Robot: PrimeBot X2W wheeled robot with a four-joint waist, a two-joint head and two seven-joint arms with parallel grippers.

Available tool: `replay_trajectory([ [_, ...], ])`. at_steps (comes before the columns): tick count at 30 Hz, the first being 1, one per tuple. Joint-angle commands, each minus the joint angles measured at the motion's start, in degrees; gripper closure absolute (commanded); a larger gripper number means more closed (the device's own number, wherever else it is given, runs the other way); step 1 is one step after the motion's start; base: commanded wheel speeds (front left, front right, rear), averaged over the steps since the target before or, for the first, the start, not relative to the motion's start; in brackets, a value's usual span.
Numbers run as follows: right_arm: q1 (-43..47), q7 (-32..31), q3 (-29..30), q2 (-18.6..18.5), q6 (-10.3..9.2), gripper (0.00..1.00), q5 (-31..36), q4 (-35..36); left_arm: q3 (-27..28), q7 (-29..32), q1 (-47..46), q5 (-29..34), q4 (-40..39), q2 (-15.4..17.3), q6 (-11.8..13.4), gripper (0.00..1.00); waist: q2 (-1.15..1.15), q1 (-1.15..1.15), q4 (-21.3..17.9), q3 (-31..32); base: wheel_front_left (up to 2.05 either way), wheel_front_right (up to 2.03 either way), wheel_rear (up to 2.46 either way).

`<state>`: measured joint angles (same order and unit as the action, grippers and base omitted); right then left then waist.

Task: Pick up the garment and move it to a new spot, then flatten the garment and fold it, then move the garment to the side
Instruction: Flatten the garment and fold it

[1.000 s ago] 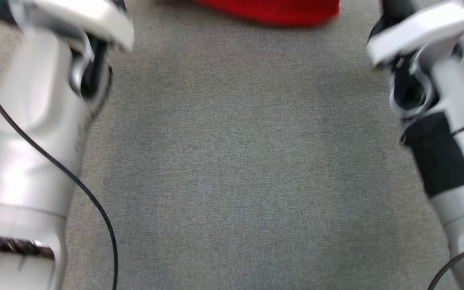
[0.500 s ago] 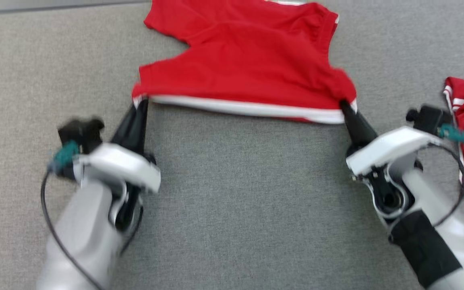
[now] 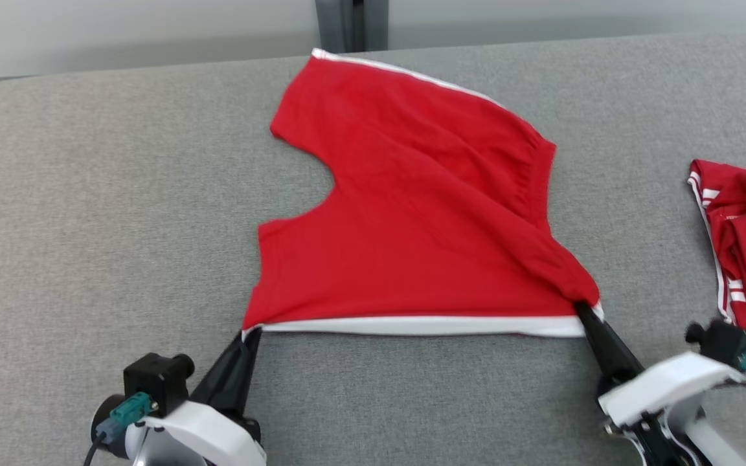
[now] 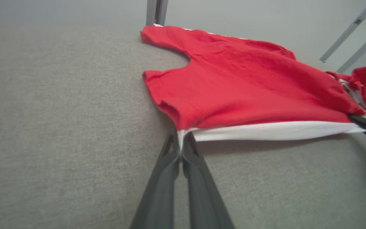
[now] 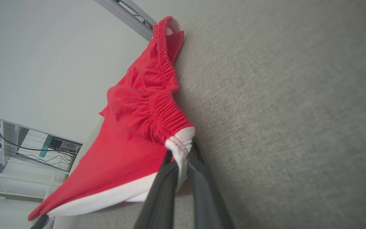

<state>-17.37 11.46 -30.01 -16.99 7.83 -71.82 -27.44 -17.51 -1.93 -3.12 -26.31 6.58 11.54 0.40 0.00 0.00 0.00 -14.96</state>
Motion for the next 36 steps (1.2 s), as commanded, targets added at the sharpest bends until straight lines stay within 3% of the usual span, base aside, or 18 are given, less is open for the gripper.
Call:
replay_trajectory([
  [1,3.6,0.3,0.5,-2.0,-0.60,1.00,-0.6,-1.7,0.8,0.8,0.6,0.4,-1.7,1.2,1.1,1.00,0.00,0.00,0.7,0.8,0.00,0.00,0.00],
  [10,12.9,0.7,5.1,-4.9,-0.70,1.00,0.9,3.4,1.8,12.4,10.2,1.0,-22.2,5.4,7.9,1.00,0.00,0.00,1.6,2.9,0.00,0.00,0.00],
  [16,14.7,-1.4,8.1,-3.5,-0.70,1.00,2.7,7.0,2.6,14.4,11.1,1.4,-26.3,7.2,8.8,1.00,0.00,0.00,0.8,3.0,0.00,0.00,0.00],
  [24,12.2,-4.6,12.9,1.9,-0.46,1.00,0.5,17.1,2.3,15.4,2.7,3.1,-27.1,9.6,5.7,1.00,0.00,0.00,-1.1,0.4,0.00,0.00,0.00],
  [28,6.9,-7.3,15.3,5.9,-0.34,1.00,-1.9,21.1,2.3,16.3,-8.3,2.1,-23.6,10.2,2.1,1.00,0.00,0.00,-2.2,-3.1,0.00,0.00,0.00],
  [36,-6.5,-9.9,17.8,10.6,-0.32,1.00,0.4,14.9,1.7,16.0,-28.8,-0.6,-6.1,8.4,-4.0,1.00,0.00,0.00,-4.1,-8.6,0.00,0.00,0.00],
])
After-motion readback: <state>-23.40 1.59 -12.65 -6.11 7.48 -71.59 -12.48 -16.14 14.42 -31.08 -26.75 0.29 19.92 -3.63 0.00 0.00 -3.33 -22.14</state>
